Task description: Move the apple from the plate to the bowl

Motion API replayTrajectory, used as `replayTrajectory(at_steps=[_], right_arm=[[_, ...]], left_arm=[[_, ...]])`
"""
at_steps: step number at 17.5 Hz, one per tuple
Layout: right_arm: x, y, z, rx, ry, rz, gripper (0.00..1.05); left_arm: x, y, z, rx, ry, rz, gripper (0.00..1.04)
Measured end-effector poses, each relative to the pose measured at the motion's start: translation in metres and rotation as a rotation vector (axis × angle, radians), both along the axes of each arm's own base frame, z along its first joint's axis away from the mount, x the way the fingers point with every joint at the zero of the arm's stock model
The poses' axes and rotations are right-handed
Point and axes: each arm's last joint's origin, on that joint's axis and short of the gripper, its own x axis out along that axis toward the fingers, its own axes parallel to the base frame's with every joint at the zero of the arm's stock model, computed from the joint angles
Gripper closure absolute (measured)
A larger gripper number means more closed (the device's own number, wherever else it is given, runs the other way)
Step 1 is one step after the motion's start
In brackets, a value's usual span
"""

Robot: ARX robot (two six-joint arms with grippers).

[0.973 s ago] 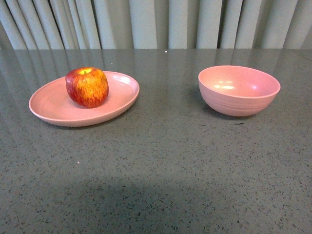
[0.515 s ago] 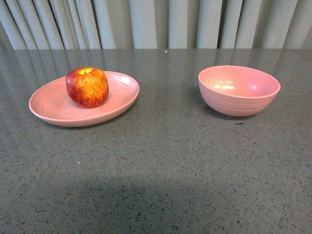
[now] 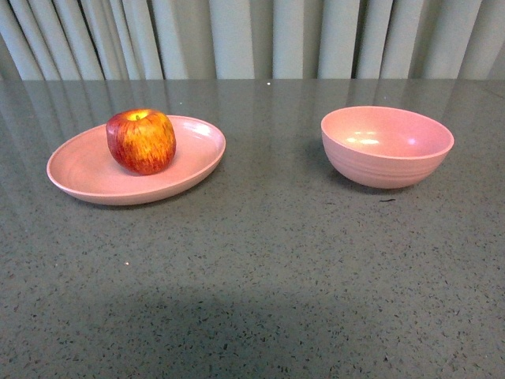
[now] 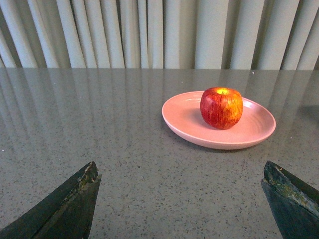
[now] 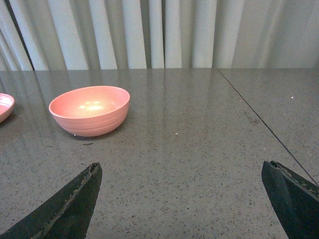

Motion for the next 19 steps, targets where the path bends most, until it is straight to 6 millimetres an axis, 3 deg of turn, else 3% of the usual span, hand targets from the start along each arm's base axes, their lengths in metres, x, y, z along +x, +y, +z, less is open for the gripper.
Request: replayTrajectory(at_steps=[17,19], right_arm=[[0.0000,0.0000,0.0000,0.000,0.000,0.000,0.07],[0.0050,0.0011,0.0015,0.050,0.249,0.097,0.07]], left_arm=[[0.0000,0.0000,0.0000,0.000,0.000,0.000,0.07],[0.0000,0.0000,0.0000,0.000,0.000,0.000,0.07]])
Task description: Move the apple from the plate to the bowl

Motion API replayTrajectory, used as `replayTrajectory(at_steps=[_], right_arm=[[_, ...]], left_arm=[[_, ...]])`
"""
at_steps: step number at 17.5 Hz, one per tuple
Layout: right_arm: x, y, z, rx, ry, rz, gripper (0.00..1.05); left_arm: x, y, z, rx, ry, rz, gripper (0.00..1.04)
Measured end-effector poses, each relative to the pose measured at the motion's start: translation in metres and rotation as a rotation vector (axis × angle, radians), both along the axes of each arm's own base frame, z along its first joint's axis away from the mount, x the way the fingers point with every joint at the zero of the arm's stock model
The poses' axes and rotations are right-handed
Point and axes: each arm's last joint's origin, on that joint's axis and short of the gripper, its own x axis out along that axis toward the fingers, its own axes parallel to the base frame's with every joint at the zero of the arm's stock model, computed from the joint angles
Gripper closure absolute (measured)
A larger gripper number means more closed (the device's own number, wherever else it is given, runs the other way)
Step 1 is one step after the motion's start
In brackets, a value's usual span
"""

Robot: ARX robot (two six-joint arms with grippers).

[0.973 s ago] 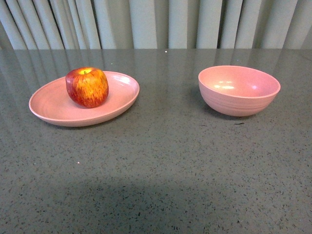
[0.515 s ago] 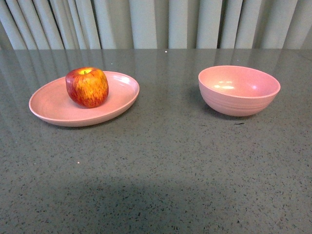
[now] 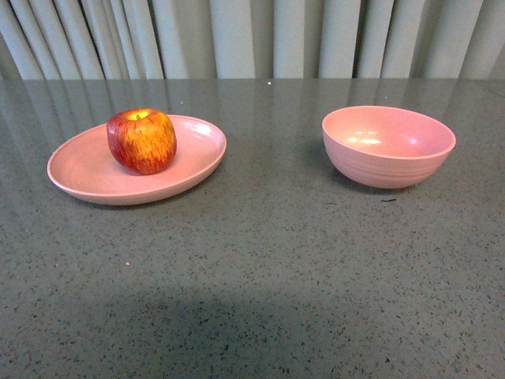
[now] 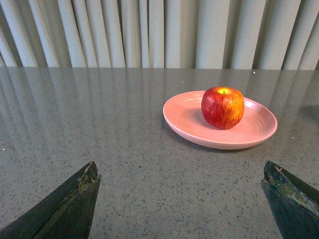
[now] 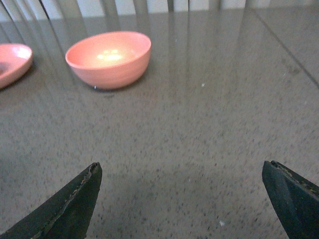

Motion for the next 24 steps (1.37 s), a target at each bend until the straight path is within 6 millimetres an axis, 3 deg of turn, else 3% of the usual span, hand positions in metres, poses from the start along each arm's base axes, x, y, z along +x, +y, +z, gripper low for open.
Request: replayTrajectory(at_steps=[1,3,7,10,15,19,24], right_arm=[[0.007,-0.001,0.028,0.003,-0.077,-0.003,0.07],[0.019,-0.002,0.042,0.007,-0.088,-0.006,0.07],[0.066,0.005,0.091,0.014,-0.149,0.008,0.07],[0.121,0.015,0.110,0.008,-0.078,0.014,0.07],[0.202,0.037,0.118,-0.021,0.048,0.050,0.07],[0.240,0.047,0.101,-0.060,0.170,0.042,0.07],[0.273,0.060,0.077,-0.106,0.314,0.018,0.07]], left_arm=[[0.000,0.000,0.000,0.000,0.000,0.000,0.07],[0.000,0.000,0.000,0.000,0.000,0.000,0.07],[0.000,0.000,0.000,0.000,0.000,0.000,0.07],[0.000,0.000,0.000,0.000,0.000,0.000,0.07],[0.000,0.000,0.000,0.000,0.000,0.000,0.07],[0.000,0.000,0.000,0.000,0.000,0.000,0.07],[0.000,0.000,0.000,0.000,0.000,0.000,0.07]])
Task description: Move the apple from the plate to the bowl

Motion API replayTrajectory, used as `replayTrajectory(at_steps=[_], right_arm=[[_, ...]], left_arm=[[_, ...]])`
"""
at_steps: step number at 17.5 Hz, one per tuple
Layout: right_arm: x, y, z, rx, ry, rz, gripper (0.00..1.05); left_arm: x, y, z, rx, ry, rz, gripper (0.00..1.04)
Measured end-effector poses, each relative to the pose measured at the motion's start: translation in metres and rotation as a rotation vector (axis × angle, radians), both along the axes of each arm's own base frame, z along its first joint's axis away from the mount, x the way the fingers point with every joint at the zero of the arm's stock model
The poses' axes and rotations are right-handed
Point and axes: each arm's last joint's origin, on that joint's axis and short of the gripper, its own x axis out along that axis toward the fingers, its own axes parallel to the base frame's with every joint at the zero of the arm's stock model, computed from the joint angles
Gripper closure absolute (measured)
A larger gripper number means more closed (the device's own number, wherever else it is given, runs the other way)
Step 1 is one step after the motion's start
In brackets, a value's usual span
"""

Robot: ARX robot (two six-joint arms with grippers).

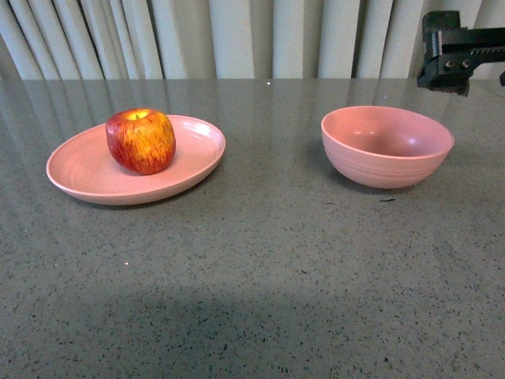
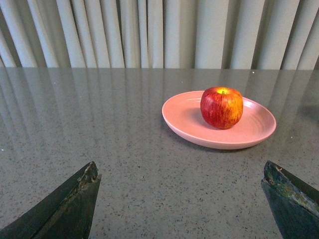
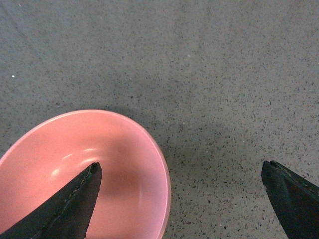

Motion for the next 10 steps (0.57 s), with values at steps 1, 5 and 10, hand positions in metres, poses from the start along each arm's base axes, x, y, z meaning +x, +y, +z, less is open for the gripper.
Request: replayTrajectory(at_steps=[1,5,10], right_arm=[[0.004,0.000,-0.002,-0.004,0.020,-0.005,0.07],[0.033,0.006,-0.043,-0.020,0.173,-0.079,0.07],[0.034,0.009,-0.046,0.004,0.189,-0.082,0.31]], left_arm=[[0.000,0.000,0.000,0.000,0.000,0.000,0.07],[0.000,0.000,0.000,0.000,0.000,0.000,0.07],[0.000,0.000,0.000,0.000,0.000,0.000,0.07]])
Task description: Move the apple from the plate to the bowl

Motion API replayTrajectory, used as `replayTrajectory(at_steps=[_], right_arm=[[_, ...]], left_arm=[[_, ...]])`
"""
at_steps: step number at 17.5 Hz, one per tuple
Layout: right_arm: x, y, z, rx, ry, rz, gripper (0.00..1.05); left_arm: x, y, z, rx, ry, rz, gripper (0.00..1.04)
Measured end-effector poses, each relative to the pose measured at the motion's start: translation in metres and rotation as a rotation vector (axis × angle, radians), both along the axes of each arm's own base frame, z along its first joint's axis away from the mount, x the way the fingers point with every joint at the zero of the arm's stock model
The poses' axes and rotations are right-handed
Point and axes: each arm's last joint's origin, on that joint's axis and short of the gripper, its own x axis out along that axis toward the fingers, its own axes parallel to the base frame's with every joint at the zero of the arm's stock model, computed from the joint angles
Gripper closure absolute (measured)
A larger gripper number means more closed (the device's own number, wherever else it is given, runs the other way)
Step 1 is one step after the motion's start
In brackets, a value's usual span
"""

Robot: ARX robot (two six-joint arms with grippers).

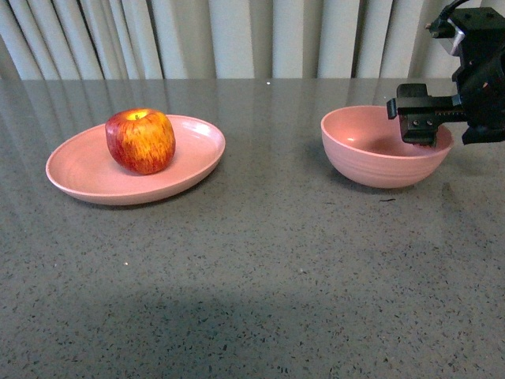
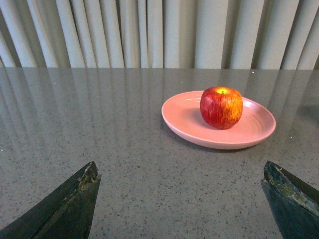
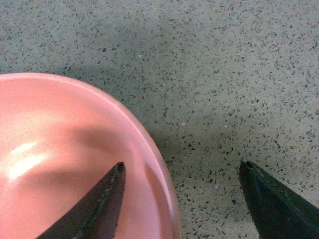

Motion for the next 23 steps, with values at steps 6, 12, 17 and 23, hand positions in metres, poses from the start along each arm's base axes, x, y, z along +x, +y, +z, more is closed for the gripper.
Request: replayTrajectory(at_steps=[6,12,17,23], right_arm=[[-0.001,0.002,0.000,0.011,0.007,0.008,0.91],[0.002,-0.002,0.012,0.052,0.001,0.001,1.02],[0.000,0.023,0.041,0.105,-0.035,0.073,1.02],[-0.005,0.061,0.042,0.139,-0.010,0.137,1.02]], left_arm=[[0.000,0.000,0.000,0.000,0.000,0.000,0.07],[0.000,0.000,0.000,0.000,0.000,0.000,0.07],[0.000,0.000,0.000,0.000,0.000,0.000,0.07],[0.000,0.000,0.000,0.000,0.000,0.000,0.07]])
